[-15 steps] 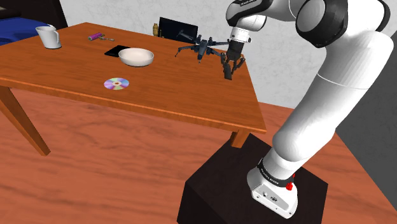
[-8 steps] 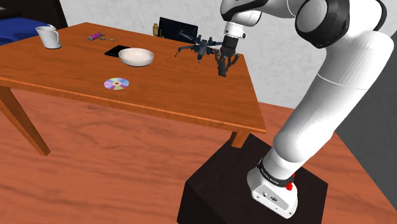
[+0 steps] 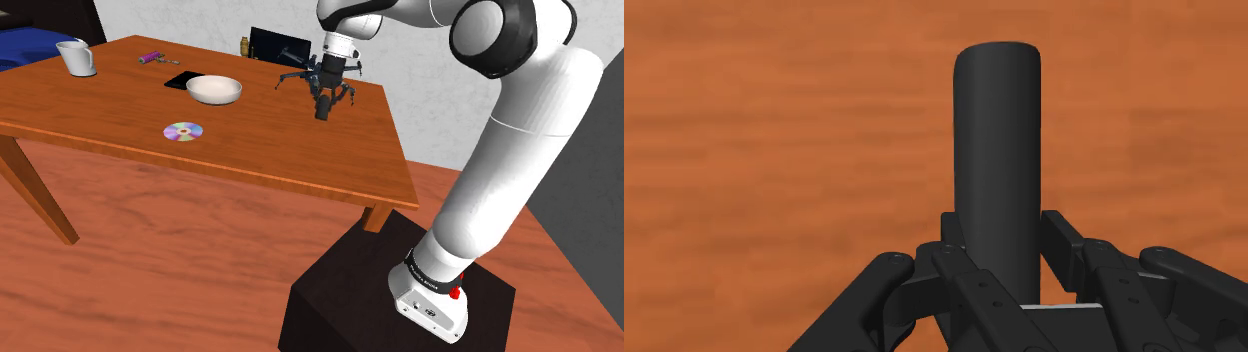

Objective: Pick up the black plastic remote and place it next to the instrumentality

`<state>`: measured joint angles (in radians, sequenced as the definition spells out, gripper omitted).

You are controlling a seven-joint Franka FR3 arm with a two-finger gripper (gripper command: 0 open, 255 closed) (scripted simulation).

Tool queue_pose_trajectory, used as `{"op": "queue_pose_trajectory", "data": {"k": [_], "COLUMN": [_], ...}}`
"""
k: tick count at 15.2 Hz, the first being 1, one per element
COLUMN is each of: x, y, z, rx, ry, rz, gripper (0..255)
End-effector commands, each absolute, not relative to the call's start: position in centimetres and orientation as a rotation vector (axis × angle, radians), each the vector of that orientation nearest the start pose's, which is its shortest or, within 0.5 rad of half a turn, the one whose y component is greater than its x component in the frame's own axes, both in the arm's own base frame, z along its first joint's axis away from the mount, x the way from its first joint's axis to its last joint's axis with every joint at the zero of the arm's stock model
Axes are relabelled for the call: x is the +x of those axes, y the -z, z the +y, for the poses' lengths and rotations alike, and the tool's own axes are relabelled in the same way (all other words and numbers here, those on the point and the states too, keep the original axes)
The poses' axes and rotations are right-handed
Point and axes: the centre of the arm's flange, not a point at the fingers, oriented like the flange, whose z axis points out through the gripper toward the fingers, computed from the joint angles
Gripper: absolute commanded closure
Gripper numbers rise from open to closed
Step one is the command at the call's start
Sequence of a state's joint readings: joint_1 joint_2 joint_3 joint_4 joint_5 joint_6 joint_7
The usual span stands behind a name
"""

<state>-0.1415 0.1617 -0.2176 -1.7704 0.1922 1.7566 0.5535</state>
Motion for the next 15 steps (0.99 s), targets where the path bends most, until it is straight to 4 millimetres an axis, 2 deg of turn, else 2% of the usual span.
{"op": "queue_pose_trajectory", "data": {"k": [1, 15], "x": [57.7, 68.4], "y": [-45.5, -44.9], "z": [-16.2, -1.2], "rx": [-2.653, -2.653], "ry": [-0.276, -0.276], "rz": [1.391, 1.391], "gripper": [255, 255]}}
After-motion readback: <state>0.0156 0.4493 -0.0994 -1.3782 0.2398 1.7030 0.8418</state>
